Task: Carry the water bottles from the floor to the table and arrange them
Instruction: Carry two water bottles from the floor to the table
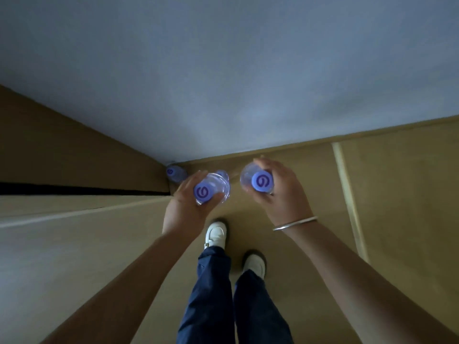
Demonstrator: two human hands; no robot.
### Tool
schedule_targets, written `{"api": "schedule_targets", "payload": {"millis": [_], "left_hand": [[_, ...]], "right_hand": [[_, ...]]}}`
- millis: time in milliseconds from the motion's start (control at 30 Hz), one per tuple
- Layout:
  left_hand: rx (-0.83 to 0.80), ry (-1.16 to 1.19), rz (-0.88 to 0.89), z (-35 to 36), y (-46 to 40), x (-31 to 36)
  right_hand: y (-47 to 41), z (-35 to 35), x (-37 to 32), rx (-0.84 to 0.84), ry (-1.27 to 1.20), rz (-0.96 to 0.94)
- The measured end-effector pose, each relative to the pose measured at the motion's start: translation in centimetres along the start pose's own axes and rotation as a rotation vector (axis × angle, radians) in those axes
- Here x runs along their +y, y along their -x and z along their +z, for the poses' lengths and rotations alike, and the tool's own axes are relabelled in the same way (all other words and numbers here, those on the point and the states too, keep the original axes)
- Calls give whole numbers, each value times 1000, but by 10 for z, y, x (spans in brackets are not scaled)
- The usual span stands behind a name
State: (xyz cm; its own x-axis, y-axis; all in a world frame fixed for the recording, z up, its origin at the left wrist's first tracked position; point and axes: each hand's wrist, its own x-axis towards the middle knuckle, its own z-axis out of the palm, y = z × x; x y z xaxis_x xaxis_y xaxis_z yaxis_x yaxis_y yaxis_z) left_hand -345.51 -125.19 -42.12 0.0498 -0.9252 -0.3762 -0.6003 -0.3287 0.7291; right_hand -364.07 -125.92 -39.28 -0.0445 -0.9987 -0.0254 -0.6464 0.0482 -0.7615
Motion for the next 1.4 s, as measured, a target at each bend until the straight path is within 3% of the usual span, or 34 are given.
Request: {"api": "schedule_targets", "payload": {"millis": [233, 500, 767, 1067, 1400], "left_hand": [[307, 99, -8, -141, 112, 76], [587, 139, -115, -278, 248, 81], [828, 179, -219, -377, 371, 16], [1135, 231, -346, -487, 497, -89], [1300, 172, -513, -566, 593, -177]], "right_hand": [[22, -70, -171, -175, -56, -247], [80, -58, -330, -314, -194, -507], [160, 18, -457, -648, -145, -730], [269, 146, -594, -833, -157, -836], [360, 250, -698, -1011, -99, -1027]]}}
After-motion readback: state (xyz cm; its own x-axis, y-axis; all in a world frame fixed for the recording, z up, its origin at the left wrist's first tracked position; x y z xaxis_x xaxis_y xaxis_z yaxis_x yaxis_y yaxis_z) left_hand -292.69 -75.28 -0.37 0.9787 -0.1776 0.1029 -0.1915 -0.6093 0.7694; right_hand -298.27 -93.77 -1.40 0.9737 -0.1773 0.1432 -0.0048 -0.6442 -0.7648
